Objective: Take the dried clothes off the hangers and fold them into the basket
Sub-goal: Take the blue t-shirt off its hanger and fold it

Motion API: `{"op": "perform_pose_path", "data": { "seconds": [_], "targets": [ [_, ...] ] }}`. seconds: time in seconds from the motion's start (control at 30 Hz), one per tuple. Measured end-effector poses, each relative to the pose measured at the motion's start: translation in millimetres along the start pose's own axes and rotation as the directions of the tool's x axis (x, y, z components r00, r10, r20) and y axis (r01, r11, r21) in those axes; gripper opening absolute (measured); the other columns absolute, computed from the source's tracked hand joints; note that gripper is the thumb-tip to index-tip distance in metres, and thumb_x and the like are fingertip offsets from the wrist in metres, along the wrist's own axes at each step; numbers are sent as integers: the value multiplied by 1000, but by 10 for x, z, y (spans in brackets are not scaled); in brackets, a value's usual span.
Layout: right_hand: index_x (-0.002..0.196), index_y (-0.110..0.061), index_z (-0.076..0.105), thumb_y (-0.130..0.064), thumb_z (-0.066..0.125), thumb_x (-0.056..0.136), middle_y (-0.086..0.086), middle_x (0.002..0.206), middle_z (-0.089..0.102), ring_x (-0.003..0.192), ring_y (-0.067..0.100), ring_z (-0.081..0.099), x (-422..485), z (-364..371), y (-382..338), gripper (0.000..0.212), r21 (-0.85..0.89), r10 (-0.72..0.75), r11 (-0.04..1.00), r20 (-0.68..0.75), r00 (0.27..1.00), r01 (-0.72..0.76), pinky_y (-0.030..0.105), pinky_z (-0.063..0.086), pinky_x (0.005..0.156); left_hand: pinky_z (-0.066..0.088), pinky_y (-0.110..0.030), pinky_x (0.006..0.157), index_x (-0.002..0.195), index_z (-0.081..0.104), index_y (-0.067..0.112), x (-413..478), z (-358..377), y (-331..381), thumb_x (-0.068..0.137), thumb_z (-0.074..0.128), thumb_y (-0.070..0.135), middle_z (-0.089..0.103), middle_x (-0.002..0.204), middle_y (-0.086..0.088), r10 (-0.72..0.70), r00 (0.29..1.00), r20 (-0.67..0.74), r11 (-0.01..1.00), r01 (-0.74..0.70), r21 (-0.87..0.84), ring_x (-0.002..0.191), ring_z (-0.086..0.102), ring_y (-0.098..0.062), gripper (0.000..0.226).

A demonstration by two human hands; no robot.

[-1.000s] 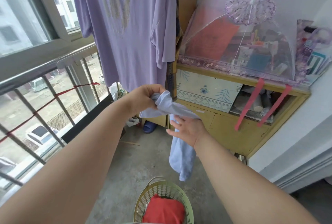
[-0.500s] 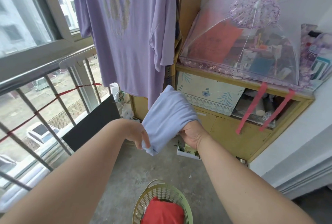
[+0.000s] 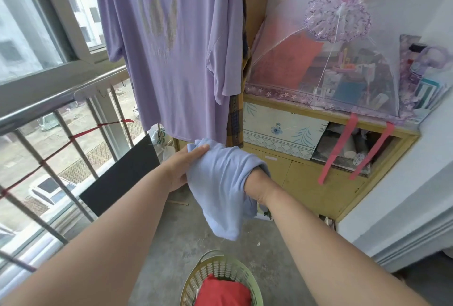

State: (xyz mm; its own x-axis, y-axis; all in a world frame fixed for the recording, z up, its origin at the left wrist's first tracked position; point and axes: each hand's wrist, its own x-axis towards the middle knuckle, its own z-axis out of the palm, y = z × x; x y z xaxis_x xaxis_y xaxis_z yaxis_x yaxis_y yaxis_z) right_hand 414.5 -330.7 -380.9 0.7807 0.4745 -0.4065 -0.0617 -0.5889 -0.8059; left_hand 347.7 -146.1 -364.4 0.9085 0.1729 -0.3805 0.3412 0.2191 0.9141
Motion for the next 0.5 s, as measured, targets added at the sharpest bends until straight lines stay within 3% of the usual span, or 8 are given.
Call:
{"op": "perform_pose_path", "data": {
  "seconds": [0.1,0.17,0.2,0.27,0.3,0.33,0.43,0.5],
  "targets": [
    [129,3,53,-3,43,98,16,132,56,123,32,52,-96,-7,64,33,39,-84,996,-53,995,86,31,42,97,51,-39,89,106,66,13,-22,34,-22,84,70,19,70,104,-11,-38,996,-78,998,34,-49,92,66,-23,23],
    [123,2,58,-12,47,94,17,120,62,115,33,58,-57,39,73,34,316,-70,945,-58,996,85,34,46,96,52,-38,88,100,65,13,-35,42,-50,86,67,14,70,98,-10,-23,994,-110,995,13,-97,87,65,-23,13],
    [114,-1,63,-15,48,91,16,110,66,105,32,63,-57,52,64,31,528,-30,847,-85,996,71,37,49,93,51,-38,87,99,65,14,-42,45,-66,88,65,12,70,96,-9,-8,994,-110,991,-7,-133,87,65,-23,11],
    [95,-3,67,-8,43,88,15,93,66,87,29,64,-48,11,93,25,850,67,526,-68,995,23,39,50,90,52,-38,87,99,65,13,-81,60,-90,89,60,8,71,95,-9,20,997,-69,977,-34,-209,88,67,-24,13],
    [94,-3,66,-10,41,89,16,95,64,88,29,62,-55,-31,122,27,925,57,379,-7,998,-15,41,46,94,53,-39,88,101,66,12,-103,60,-93,89,58,4,72,96,-9,39,999,-27,972,-44,-230,88,68,-24,16],
    [100,-1,67,-20,42,92,18,102,65,94,30,61,-79,-81,120,32,948,46,311,57,997,-69,43,43,99,54,-39,87,102,65,12,-116,53,-101,86,58,0,72,97,-10,55,998,22,969,-48,-243,88,69,-25,21],
    [123,0,62,-60,50,89,21,117,65,109,33,61,-142,-108,87,71,899,-33,366,273,961,-242,46,42,102,58,-42,80,108,60,14,-140,-9,-159,68,56,-9,69,101,-13,27,990,136,959,13,-282,89,69,-29,46],
    [129,-1,59,-39,68,82,18,112,67,104,32,63,-126,-15,105,61,841,9,485,270,963,-240,43,49,94,51,-52,90,111,58,17,-132,-51,-218,65,52,-7,66,108,-14,-35,983,179,954,86,-289,98,65,-34,52]
  ]
}}
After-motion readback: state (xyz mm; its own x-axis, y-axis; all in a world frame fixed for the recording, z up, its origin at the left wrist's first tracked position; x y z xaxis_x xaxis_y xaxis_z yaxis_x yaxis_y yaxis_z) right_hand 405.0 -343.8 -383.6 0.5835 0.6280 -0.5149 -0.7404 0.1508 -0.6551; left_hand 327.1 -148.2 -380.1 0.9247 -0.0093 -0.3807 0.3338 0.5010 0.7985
